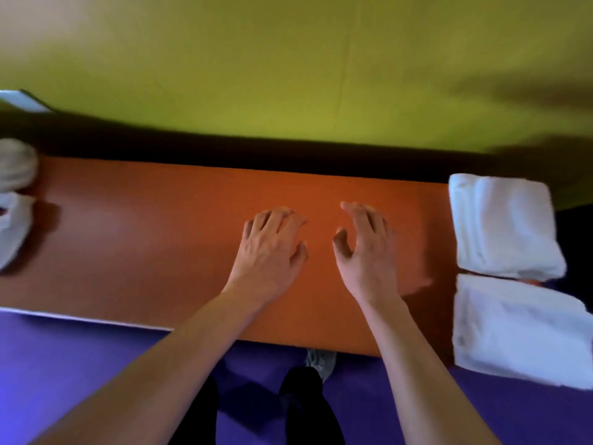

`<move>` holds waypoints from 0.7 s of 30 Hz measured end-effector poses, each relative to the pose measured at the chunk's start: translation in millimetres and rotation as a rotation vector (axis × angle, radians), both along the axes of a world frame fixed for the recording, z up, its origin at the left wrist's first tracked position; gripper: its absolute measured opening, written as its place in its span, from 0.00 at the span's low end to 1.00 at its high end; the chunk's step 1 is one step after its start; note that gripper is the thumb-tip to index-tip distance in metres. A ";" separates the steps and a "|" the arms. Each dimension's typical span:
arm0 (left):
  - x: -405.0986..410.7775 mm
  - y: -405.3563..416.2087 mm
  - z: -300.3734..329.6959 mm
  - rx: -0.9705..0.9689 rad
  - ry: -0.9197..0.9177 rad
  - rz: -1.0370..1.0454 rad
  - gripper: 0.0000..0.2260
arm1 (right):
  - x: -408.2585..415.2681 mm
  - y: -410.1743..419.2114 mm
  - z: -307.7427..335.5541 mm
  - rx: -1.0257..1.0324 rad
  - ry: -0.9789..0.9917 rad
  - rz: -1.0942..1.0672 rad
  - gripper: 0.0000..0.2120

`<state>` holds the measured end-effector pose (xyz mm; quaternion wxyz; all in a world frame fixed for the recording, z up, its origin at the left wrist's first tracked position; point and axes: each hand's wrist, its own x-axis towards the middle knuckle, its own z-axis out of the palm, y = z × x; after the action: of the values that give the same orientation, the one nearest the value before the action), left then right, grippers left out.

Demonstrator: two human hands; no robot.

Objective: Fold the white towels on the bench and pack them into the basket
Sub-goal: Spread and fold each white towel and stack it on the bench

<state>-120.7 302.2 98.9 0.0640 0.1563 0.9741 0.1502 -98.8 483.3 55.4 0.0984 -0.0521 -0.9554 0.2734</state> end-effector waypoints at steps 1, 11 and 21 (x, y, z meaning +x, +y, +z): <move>-0.1 -20.3 2.7 0.000 0.006 0.041 0.18 | -6.9 -19.5 2.7 -0.005 0.008 0.037 0.18; 17.8 -226.2 3.0 0.056 0.026 0.376 0.18 | -47.0 -233.4 14.7 -0.073 -0.046 0.319 0.18; 22.7 -435.2 -18.0 0.060 0.022 0.554 0.18 | -65.1 -454.2 -1.1 -0.112 -0.211 0.480 0.18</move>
<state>-97.9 -133.1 81.0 0.0051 -0.1125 0.9755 0.1891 -163.9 29.1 54.2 -0.0726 0.1425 -0.9287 0.3346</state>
